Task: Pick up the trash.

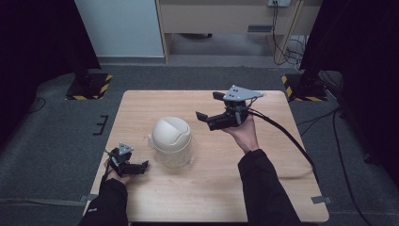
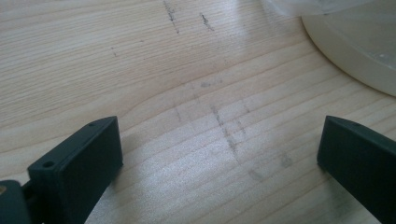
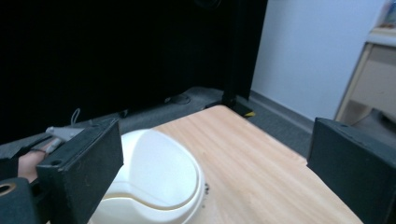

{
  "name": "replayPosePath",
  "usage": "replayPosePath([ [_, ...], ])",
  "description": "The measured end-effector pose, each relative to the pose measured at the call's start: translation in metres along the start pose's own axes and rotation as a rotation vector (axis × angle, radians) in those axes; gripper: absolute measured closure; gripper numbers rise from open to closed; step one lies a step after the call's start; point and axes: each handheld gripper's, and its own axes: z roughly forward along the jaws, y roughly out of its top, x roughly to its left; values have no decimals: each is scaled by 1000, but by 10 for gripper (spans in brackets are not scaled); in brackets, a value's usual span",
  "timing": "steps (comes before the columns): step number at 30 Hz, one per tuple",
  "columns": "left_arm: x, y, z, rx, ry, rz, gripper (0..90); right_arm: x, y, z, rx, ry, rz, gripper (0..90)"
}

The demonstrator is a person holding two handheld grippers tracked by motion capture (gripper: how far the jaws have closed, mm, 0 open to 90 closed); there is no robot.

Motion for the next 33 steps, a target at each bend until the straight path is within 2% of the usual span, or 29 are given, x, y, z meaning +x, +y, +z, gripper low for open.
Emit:
replayPosePath([
  [4, 0, 0, 0, 0, 0, 0, 0, 4, -7, 11, 22, 25, 8, 48],
  [9, 0, 0, 0, 0, 0, 0, 0, 16, -23, 30, 67, 93, 6, 52],
  [10, 0, 0, 0, 0, 0, 0, 0, 16, -23, 30, 67, 93, 6, 52],
  [11, 0, 0, 0, 0, 0, 0, 0, 20, -29, 36, 84, 118, 6, 55],
  [12, 0, 0, 0, 0, 0, 0, 0, 20, -29, 36, 84, 118, 6, 55],
  [13, 0, 0, 0, 0, 0, -1, 0, 25, -34, 43, 104, 147, 3, 61],
  [14, 0, 0, 0, 0, 0, -1, 0, 25, -34, 43, 104, 147, 3, 61],
  [15, 0, 0, 0, 0, 2, -2, 0, 31, -39, 49, 117, 182, 7, 63],
  [18, 0, 0, 0, 0, 3, -3, 0, 39, -44, 59, 135, 208, 5, 63],
  [25, 0, 0, 0, 0, 3, -3, 0, 50, -56, 78, 190, 243, -6, 63],
  [28, 0, 0, 0, 0, 3, -3, 0, 51, -60, 81, 201, 240, -13, 60],
  [33, 0, 0, 0, 1, 2, -3, 0, 52, -69, 90, 264, 266, 1, 60],
])
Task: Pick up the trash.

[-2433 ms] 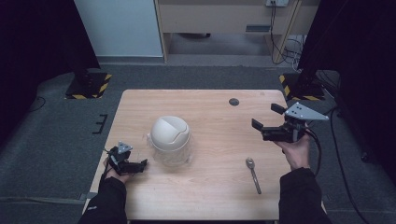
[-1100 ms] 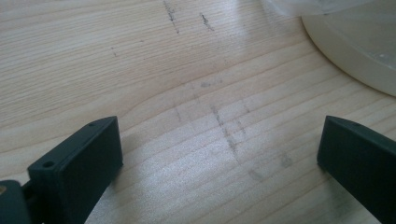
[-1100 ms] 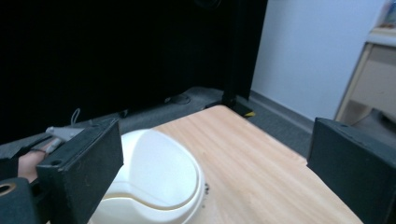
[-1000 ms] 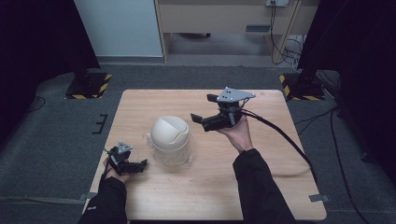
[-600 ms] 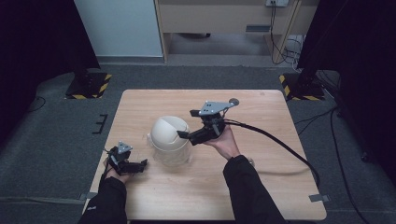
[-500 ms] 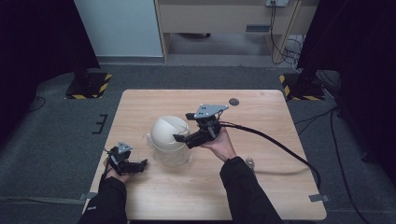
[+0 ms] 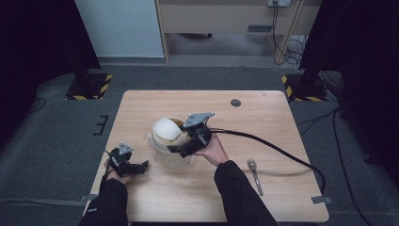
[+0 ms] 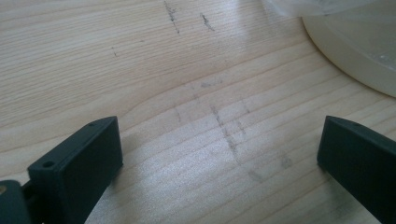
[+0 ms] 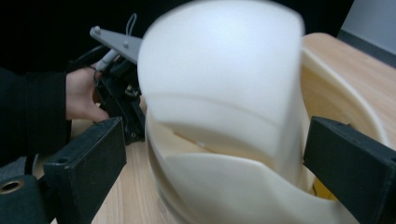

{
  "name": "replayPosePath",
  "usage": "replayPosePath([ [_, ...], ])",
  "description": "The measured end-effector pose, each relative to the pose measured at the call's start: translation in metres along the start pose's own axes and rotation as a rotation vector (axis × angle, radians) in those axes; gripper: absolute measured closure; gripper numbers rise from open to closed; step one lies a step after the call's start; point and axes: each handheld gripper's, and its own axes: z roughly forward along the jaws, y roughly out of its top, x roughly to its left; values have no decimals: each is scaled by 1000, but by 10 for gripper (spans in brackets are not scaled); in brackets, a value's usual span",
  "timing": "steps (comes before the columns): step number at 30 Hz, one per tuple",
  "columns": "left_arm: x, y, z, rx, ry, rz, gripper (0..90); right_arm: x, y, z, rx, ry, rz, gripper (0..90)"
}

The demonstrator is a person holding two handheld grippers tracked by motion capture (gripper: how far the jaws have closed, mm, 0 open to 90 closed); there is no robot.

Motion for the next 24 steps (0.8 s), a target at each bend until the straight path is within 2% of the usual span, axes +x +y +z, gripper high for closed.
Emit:
replayPosePath([
  [9, 0, 0, 0, -1, 1, 0, 0, -3, 0, 5, 11, 24, 12, 63],
  [20, 0, 0, 0, 0, 1, 0, 0, -15, 7, 2, 53, 86, 91, 86],
  [24, 0, 0, 0, -1, -3, 1, 0, -17, 13, -8, 39, 48, 79, 84],
])
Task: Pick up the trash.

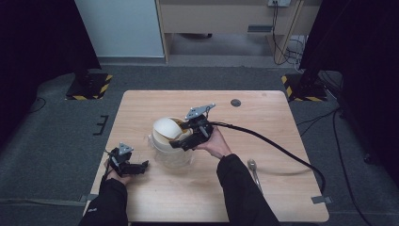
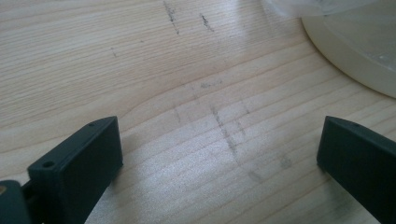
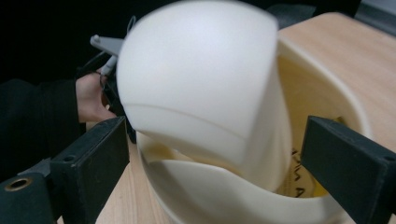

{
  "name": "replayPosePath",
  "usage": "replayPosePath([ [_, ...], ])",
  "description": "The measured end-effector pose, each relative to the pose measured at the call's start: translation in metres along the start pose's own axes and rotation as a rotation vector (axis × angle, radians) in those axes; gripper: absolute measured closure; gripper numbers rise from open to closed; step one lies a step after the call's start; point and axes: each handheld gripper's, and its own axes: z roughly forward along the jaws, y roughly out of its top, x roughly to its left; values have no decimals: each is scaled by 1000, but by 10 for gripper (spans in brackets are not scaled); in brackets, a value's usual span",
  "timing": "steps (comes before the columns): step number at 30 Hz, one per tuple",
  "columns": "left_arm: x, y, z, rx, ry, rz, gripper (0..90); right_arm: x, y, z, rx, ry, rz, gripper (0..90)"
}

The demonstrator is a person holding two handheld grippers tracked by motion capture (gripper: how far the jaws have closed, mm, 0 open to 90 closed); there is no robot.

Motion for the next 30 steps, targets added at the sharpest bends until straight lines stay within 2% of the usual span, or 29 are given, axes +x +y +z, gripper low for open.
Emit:
replayPosePath([
  [3, 0, 0, 0, 0, -1, 1, 0, 2, 5, -10, -27, -23, -11, 90],
  [4, 0, 0, 0, 0, -2, 2, 0, 4, 10, -22, -58, -60, -24, 105],
  [5, 0, 0, 0, 0, -2, 2, 0, 4, 10, -22, -58, -60, -24, 105],
  [9, 1, 0, 0, -1, -8, 8, 0, 8, 21, -60, -121, -182, -33, 140],
  [10, 1, 0, 0, 0, -10, 9, 0, 7, 21, -69, -148, -198, -20, 149],
  [11, 1, 0, 0, 0, -10, 9, 0, 7, 21, -69, -148, -198, -20, 149],
  [12, 1, 0, 0, -1, -11, 11, 0, 6, 17, -88, -189, -244, 6, 159],
  [13, 1, 0, 0, -1, -11, 11, 0, 6, 17, -88, -189, -244, 6, 159],
  [14, 1, 0, 0, -2, -13, 11, 0, 4, 9, -109, -206, -307, 21, 163],
  [16, 2, 0, -1, -1, -18, 8, 0, 2, -3, -129, -212, -368, 46, 166],
  [20, 4, -1, -1, -14, -35, -9, 0, -2, -35, -163, -202, -459, 107, 178],
  [21, 4, -1, -1, -14, -35, -9, 0, -2, -35, -163, -202, -459, 107, 178],
  [23, 4, -1, -1, -14, -34, -9, 0, -4, -54, -176, -178, -500, 130, 186],
  [24, 3, -1, -1, -10, -29, -5, 0, -7, -77, -188, -148, -541, 166, 200],
  [25, 3, -1, -1, -9, -26, 0, 0, -7, -77, -188, -148, -541, 166, 200],
  [26, 2, 0, -1, -3, -20, 6, 0, -9, -93, -194, -128, -560, 188, 215],
  [27, 2, 0, -1, -3, -20, 6, 0, -9, -93, -194, -128, -560, 188, 215],
  [29, 2, 0, 0, -2, -15, 12, 0, -10, -111, -198, -100, -579, 217, 229],
  [30, 1, 0, 0, -1, -14, 12, 0, -9, -128, -198, -61, -587, 238, 247],
])
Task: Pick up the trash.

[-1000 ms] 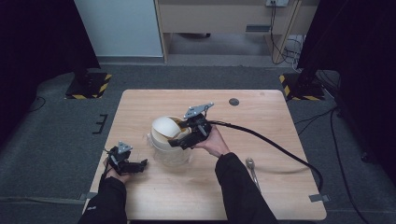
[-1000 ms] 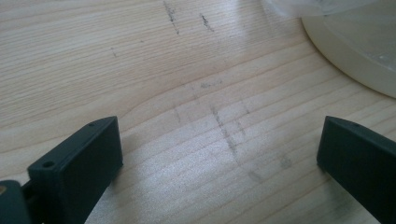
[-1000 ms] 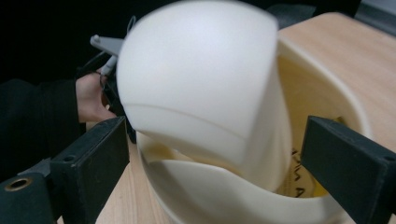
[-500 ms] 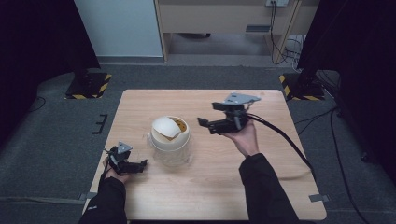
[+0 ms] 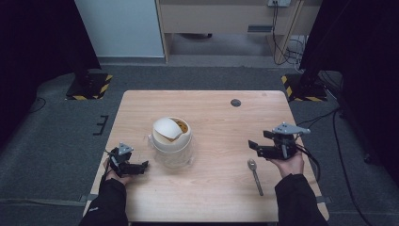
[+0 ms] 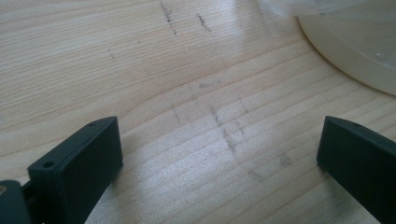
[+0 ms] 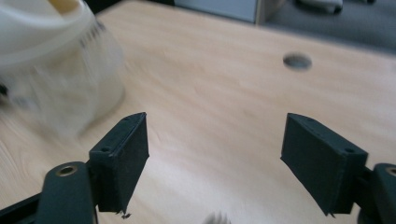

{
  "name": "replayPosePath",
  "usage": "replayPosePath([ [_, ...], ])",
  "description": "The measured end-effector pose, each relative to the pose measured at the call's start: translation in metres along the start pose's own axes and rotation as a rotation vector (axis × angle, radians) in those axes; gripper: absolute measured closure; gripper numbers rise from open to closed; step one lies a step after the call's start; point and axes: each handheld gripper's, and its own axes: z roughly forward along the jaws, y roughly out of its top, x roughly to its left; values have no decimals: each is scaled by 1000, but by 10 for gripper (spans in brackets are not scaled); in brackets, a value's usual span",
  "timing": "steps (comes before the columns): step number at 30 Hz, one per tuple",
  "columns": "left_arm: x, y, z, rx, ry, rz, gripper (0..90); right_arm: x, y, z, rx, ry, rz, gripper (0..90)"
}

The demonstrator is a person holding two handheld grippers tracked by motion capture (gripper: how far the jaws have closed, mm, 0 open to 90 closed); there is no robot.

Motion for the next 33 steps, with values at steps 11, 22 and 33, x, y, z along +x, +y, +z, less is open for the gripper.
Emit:
replayPosePath([
  [11, -1, 0, 0, 0, 5, -2, 0, -8, -58, 20, 213, -23, -8, 318],
  [22, -2, 0, 0, 1, 16, -13, 0, 4, -76, 37, 400, -9, -64, 495],
  [33, -4, 2, -1, 17, 26, -25, 21, 4, -79, 42, 476, -26, -70, 627],
])
